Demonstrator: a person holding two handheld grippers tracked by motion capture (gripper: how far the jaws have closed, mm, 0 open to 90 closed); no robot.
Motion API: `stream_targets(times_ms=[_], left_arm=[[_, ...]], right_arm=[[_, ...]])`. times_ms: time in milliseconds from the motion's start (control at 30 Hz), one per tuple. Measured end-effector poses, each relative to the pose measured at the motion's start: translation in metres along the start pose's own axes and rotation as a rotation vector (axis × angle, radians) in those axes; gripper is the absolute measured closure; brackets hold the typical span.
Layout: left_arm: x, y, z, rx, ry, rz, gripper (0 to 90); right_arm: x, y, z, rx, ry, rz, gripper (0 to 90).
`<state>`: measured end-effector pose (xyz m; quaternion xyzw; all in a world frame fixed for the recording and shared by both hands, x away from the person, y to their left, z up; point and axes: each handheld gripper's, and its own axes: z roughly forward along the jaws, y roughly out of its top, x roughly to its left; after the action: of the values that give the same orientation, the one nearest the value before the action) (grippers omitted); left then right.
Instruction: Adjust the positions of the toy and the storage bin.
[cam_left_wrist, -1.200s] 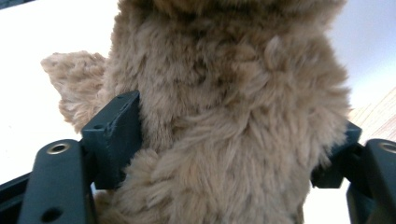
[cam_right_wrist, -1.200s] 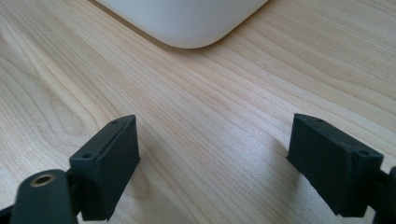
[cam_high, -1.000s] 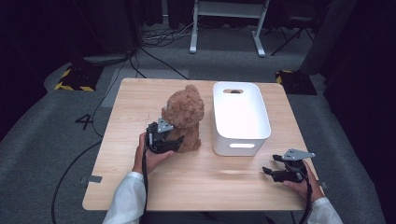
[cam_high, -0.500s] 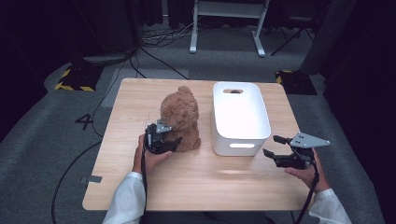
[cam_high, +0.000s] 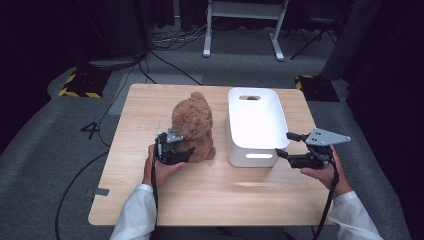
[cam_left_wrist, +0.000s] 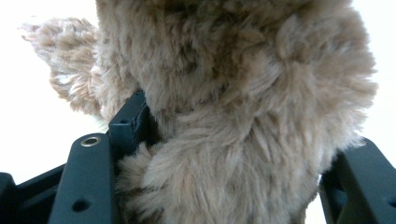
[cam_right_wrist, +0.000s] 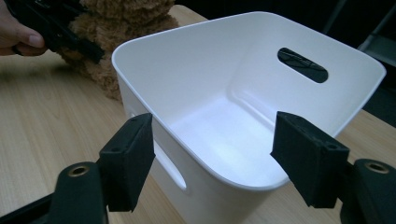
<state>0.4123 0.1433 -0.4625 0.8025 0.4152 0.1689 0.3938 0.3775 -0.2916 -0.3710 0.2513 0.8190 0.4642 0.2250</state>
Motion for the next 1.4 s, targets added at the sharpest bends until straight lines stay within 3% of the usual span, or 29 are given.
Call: stream_targets(times_ms=[367, 400, 533, 733, 767, 833, 1033, 1067, 1133, 1400], left_arm=[[0.002, -0.001, 0.001, 0.000, -0.020, -0.004, 43.9], [0.003, -0.001, 0.001, 0.001, -0.019, 0.001, 44.1], [0.003, -0.001, 0.001, 0.004, -0.023, 0.002, 44.6], [0.002, -0.002, 0.001, -0.002, -0.030, 0.000, 45.2], [0.002, -0.002, 0.001, 0.000, -0.027, 0.002, 45.4], [0.002, -0.002, 0.001, -0.002, -0.024, 0.003, 45.5], [0.001, -0.003, 0.001, -0.010, -0.014, 0.014, 45.5], [0.001, -0.003, 0.001, -0.012, -0.010, 0.015, 45.4], [0.000, -0.003, 0.000, -0.011, -0.009, 0.017, 45.4], [0.000, -0.003, 0.001, -0.008, -0.012, 0.016, 45.4]], right_arm=[[0.007, 0.006, 0.028, 0.061, 0.056, -0.014, 31.6], [0.007, 0.006, 0.036, 0.094, 0.054, -0.015, 33.1], [0.007, 0.005, 0.045, 0.124, 0.070, -0.004, 35.5], [0.013, 0.003, 0.055, 0.156, 0.143, -0.035, 55.6], [0.015, 0.003, 0.055, 0.153, 0.140, -0.051, 58.4], [0.017, 0.005, 0.053, 0.131, 0.180, -0.067, 67.2], [0.023, 0.008, 0.050, 0.134, 0.228, -0.120, 76.1], [0.027, 0.008, 0.047, 0.133, 0.249, -0.155, 78.9], [0.030, 0.008, 0.045, 0.138, 0.242, -0.180, 79.5], [0.032, 0.002, 0.030, 0.142, 0.299, -0.237, 80.2]])
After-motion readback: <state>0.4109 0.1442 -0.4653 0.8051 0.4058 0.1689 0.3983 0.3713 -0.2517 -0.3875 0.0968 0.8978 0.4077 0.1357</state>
